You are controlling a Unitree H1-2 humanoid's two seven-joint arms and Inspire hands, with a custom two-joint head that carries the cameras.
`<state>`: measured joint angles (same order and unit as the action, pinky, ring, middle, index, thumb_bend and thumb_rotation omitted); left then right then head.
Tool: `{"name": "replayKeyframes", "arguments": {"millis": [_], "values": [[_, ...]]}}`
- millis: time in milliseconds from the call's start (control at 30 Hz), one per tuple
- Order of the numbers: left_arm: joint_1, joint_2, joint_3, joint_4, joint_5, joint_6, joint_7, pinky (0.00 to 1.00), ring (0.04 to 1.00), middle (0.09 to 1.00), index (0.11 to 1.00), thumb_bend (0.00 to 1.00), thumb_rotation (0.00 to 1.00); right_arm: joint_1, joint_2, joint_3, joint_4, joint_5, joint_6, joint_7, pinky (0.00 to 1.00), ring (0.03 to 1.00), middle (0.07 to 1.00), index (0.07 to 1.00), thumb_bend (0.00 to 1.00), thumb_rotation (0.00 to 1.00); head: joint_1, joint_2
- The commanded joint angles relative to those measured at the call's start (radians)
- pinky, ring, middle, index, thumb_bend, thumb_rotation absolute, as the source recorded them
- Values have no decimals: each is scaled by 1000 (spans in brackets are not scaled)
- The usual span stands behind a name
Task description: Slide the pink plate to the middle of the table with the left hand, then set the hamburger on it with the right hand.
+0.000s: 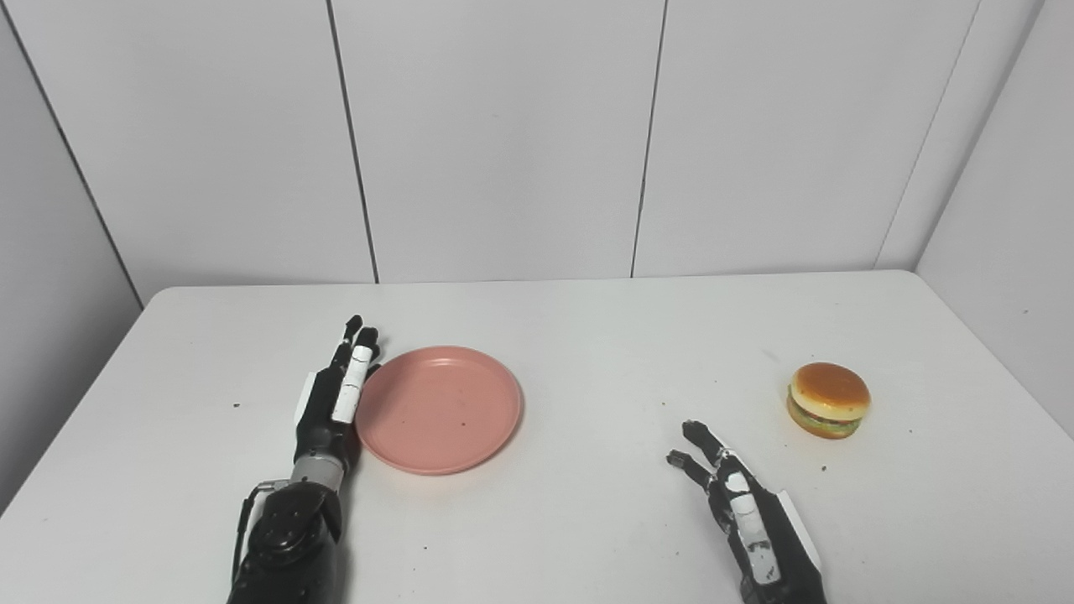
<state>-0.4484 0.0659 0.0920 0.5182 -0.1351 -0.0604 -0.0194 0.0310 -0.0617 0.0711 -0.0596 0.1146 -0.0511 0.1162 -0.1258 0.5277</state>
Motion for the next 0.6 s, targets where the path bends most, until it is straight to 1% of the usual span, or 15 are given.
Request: {"name": "replayKeyframes", "arguments": {"millis": [0,100,200,367,433,467,567], "values": [[-1,-21,-15,-23,2,35,-8,934,961,952,985,866,861,-10,45,38,36,-2,66,9,955,836,928,873,924,974,-6,2],[7,-32,-20,-47,13,48,5,915,953,944,972,864,864,-10,47,42,33,-10,70,5,954,836,928,875,931,975,-19,6],[15,-42,-29,-71,19,61,9,898,947,938,964,886,862,-11,49,46,31,-9,74,2,957,831,925,869,938,967,-28,8],[26,-49,-44,-103,24,87,7,901,950,943,964,887,867,-13,49,52,33,-15,72,-2,960,829,927,867,945,971,-38,10],[31,-53,-47,-109,22,91,5,903,951,948,969,889,866,-15,49,53,35,-12,73,0,962,830,925,868,943,971,-38,10],[33,-57,-47,-112,18,92,3,905,951,949,970,889,865,-16,50,54,36,-10,74,0,962,830,925,869,943,970,-51,13],[41,-66,-47,-119,15,90,3,917,951,950,972,894,853,-17,52,57,35,-10,75,0,957,828,920,862,936,969,-60,13]]}}
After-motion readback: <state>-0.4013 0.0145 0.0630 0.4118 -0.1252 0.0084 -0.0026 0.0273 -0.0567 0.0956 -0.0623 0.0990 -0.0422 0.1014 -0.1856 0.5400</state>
